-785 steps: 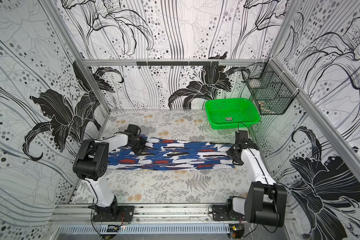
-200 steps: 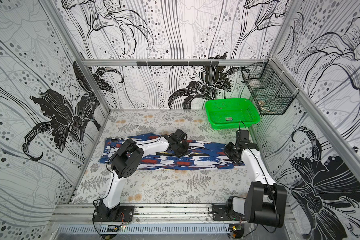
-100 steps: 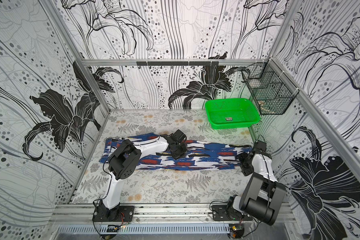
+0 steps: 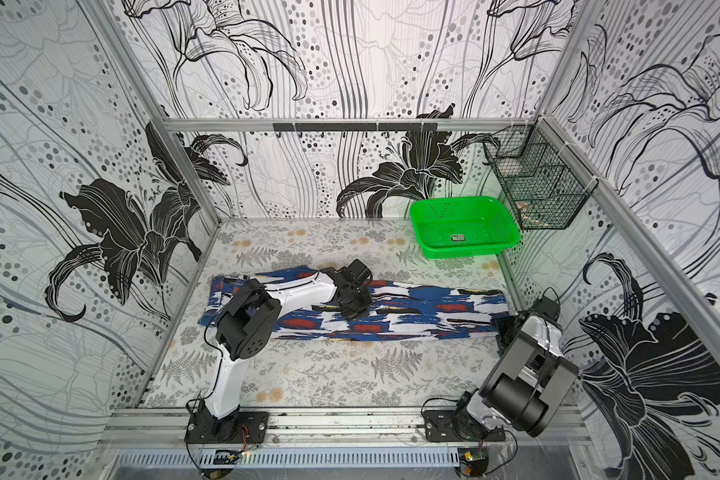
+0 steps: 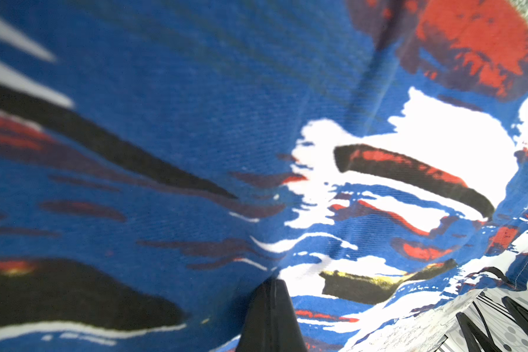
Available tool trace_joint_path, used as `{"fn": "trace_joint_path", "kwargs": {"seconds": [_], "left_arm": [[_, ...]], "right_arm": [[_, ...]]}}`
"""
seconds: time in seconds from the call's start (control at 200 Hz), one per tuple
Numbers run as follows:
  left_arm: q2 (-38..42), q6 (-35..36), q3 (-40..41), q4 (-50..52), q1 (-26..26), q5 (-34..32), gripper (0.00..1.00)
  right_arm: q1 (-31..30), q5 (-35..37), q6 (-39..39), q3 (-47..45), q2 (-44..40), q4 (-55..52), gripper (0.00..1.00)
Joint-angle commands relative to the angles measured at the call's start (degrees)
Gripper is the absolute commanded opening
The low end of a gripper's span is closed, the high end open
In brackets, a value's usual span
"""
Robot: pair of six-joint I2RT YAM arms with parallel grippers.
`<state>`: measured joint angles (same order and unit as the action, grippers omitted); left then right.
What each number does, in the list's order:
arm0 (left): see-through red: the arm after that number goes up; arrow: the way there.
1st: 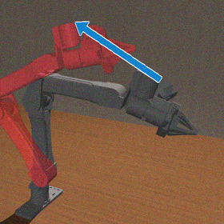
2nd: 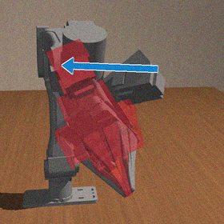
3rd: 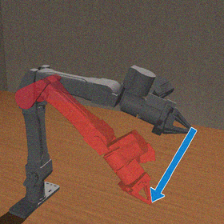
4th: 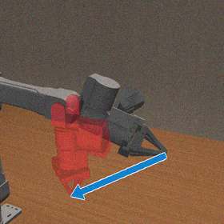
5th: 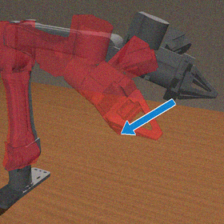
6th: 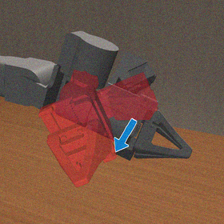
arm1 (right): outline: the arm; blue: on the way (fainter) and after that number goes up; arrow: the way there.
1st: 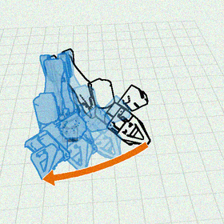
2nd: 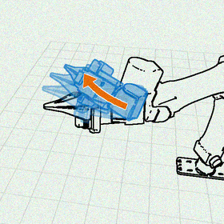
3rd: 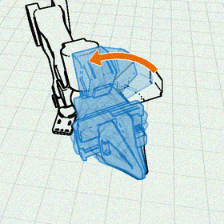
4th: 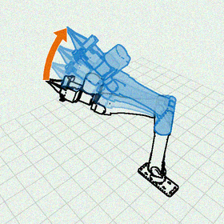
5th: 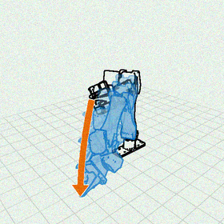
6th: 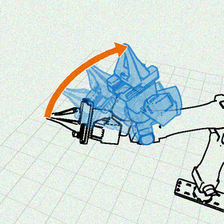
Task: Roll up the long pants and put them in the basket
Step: Fold the long pant at the center of the board.
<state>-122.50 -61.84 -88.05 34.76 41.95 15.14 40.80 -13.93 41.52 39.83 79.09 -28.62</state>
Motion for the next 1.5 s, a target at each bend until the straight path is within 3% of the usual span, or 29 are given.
{"fn": "trace_joint_path", "kwargs": {"seconds": [0.0,0.115,0.425,0.636,0.701,0.791,0.896,1.006,1.231,1.497], "left_arm": [[0.76,0.98,-0.15,3.13,-0.12,-0.29,0.00],[1.30,1.10,0.25,3.19,-0.20,-0.44,0.00],[2.77,1.21,1.42,3.39,-0.99,-0.54,0.00],[3.31,0.85,2.53,2.69,-1.69,-0.25,0.00],[3.32,0.68,2.79,2.37,-1.79,-0.09,0.00],[3.32,0.61,2.97,2.26,-1.88,0.06,0.00],[3.23,0.50,3.24,1.89,-1.97,0.40,0.00],[3.47,0.52,3.49,1.76,-1.97,0.40,0.00],[5.18,0.41,3.37,1.36,-1.96,0.99,0.00],[7.59,0.84,3.06,2.15,-1.70,0.60,0.00]], "right_arm": [[0.15,1.92,4.08,-3.94,-3.79,6.64,0.75],[0.16,2.98,5.92,-6.33,-4.22,10.76,0.75],[0.69,-5.19,11.53,-13.86,1.69,27.81,0.72],[0.78,-7.28,11.49,-14.20,5.02,30.45,0.59],[0.86,-7.42,10.91,-13.70,5.04,29.71,0.50],[0.82,-7.79,9.88,-13.24,4.94,29.43,0.29],[0.86,-7.60,8.46,-12.73,4.35,29.01,0.12],[0.82,-7.50,6.97,-12.32,3.39,28.70,0.00],[0.84,-8.58,3.70,-10.58,-0.39,26.87,0.00],[0.20,-10.31,3.47,-11.59,-12.20,31.03,0.00]]}}
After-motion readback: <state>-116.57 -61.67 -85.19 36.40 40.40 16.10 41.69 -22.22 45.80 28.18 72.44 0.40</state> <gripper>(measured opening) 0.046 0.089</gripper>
